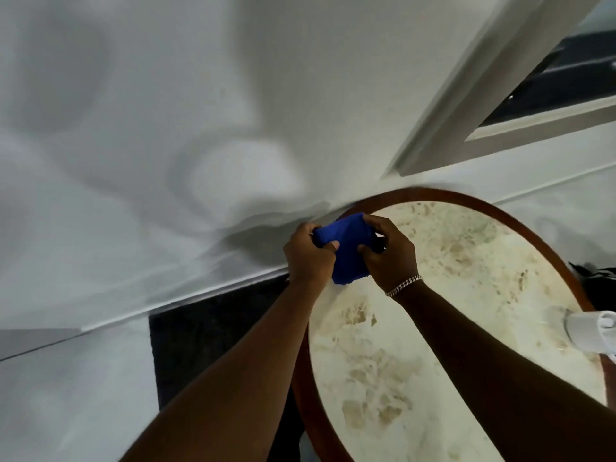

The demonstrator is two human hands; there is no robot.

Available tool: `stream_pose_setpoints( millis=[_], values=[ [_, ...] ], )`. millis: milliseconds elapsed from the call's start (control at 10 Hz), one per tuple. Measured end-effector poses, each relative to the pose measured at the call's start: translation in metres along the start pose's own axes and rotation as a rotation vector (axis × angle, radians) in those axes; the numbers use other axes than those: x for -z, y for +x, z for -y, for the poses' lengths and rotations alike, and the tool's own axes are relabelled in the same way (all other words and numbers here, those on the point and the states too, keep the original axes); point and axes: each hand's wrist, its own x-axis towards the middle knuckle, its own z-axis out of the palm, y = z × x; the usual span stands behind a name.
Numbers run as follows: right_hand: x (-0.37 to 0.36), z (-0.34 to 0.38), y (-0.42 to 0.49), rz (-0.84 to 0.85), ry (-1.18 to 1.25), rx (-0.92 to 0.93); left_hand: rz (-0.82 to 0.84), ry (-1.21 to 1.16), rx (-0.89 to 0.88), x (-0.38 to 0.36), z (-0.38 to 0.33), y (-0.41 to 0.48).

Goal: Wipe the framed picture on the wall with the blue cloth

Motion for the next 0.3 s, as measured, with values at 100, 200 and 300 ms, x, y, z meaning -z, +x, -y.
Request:
stream_pose_setpoints(
  millis=[100,200,300],
  values=[
    [-0.0173,-0.0246,0.0055,0.047,-0.103,-0.037,0.032,0.052,0.000,-0.0124,0.0204,0.0076],
    [-0.0236,-0.0248,0.0084,0.039,-0.163,-0.044,0.081,0.116,-0.034,-0.0126,0.0212,0.0113],
    [-0.0234,-0.0152,0.0052,0.034,-0.321,-0.021,0.114,0.215,-0.125,-0.0036,0.0133,0.0069]
  ],
)
